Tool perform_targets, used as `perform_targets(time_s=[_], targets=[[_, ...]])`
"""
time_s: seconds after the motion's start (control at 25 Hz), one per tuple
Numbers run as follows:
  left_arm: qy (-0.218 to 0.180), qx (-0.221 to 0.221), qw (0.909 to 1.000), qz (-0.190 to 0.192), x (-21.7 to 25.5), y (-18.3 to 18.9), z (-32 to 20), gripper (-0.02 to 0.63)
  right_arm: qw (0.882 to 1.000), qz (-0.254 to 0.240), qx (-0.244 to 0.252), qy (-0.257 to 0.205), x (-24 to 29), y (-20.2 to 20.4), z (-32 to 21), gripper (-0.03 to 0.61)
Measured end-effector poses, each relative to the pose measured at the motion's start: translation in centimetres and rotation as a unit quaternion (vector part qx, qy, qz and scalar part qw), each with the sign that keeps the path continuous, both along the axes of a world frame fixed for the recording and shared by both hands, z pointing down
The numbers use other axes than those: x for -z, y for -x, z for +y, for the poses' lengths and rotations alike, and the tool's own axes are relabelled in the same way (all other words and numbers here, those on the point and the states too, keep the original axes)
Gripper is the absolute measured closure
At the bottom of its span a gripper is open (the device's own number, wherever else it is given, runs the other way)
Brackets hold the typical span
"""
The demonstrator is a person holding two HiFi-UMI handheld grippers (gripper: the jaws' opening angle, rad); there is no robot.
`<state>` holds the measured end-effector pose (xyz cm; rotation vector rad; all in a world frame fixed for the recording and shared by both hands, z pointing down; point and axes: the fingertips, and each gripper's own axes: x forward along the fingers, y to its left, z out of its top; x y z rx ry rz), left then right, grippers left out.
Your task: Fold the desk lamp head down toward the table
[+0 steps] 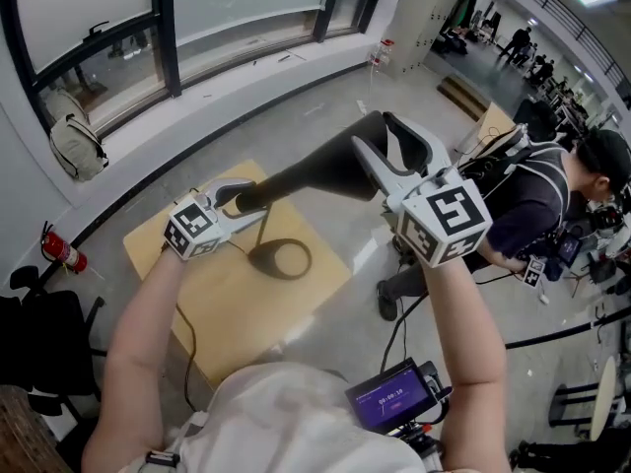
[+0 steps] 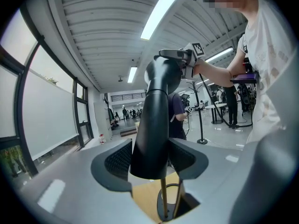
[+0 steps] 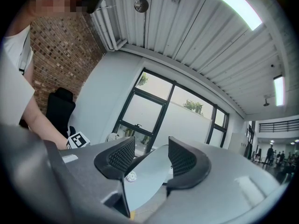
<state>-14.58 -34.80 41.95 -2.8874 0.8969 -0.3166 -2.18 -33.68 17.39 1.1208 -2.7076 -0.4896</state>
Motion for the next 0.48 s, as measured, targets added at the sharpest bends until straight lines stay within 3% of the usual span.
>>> perform_targets(time_s=[0.48], targets=[[-0.004,0.02,0.9995,-0.025,1.0,1.0,1.1,0.382,0.995,-0.082,0.029,0.047,-1.5,-2.4,-1.9,0.373]])
